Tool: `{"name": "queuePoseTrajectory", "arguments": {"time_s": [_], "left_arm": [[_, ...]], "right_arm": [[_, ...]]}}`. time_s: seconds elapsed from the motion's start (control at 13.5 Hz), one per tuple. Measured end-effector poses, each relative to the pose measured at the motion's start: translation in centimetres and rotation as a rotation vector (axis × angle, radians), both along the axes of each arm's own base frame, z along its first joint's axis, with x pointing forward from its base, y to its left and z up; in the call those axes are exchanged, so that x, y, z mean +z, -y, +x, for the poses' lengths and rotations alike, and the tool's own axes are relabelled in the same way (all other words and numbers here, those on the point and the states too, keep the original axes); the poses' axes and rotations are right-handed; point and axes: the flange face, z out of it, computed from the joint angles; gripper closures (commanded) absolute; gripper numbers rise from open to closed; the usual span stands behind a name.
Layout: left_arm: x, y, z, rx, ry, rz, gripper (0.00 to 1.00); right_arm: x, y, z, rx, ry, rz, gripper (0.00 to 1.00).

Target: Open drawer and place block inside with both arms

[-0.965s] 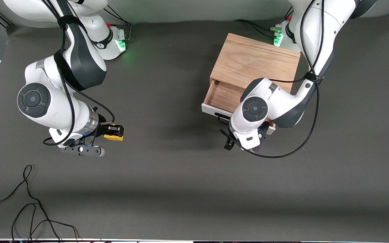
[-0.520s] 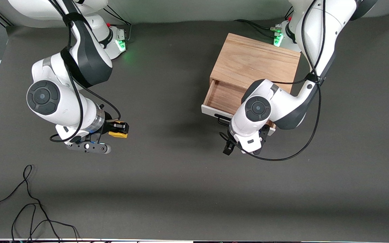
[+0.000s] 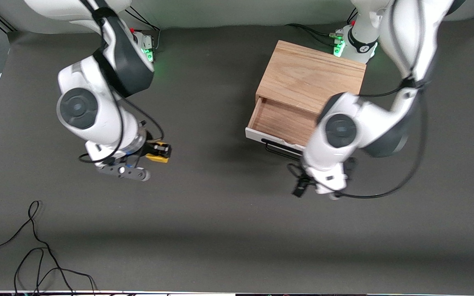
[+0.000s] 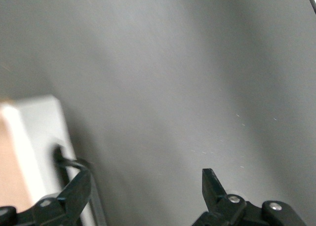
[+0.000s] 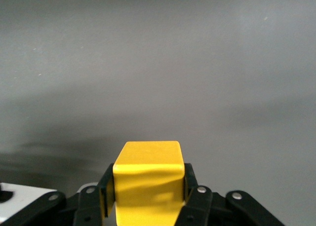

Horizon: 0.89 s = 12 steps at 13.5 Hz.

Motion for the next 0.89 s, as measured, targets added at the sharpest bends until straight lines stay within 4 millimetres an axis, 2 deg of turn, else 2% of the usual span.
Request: {"name": "queuePoseTrajectory", "arguments": {"time_s": [0.22, 0.3, 0.45, 0.52, 0.74, 0.89], "left_arm": [[6.9, -9.7, -0.6, -0.184, -0.092, -0.006, 0.0], [8.4, -12.8, -1.1, -0.256, -0.12, -0.006, 0.0], [10.3, -17.7, -2.1, -0.408, -0.171, -0.009, 0.0], [11.0, -19.6, -2.6, -0.487, -0.188, -0.015, 0.0], [12.4, -22.7, -3.8, -0.669, -0.195, -0.023, 0.0], [13.0, -25.1, -4.8, -0.764, -0.191, -0.021, 0.0]], "right_arm": [[1.1, -5.6, -2.4, -0.082, 0.02, -0.001, 1.0], [1.3, -7.1, -2.8, -0.113, 0.026, 0.002, 1.0], [1.4, -9.9, -3.4, -0.144, 0.031, 0.015, 1.0], [1.0, -11.8, -3.9, -0.158, 0.032, 0.019, 1.0], [-1.2, -18.6, -5.9, -0.171, 0.042, 0.037, 1.0], [-2.9, -22.2, -7.0, -0.174, 0.057, 0.06, 1.0]]}}
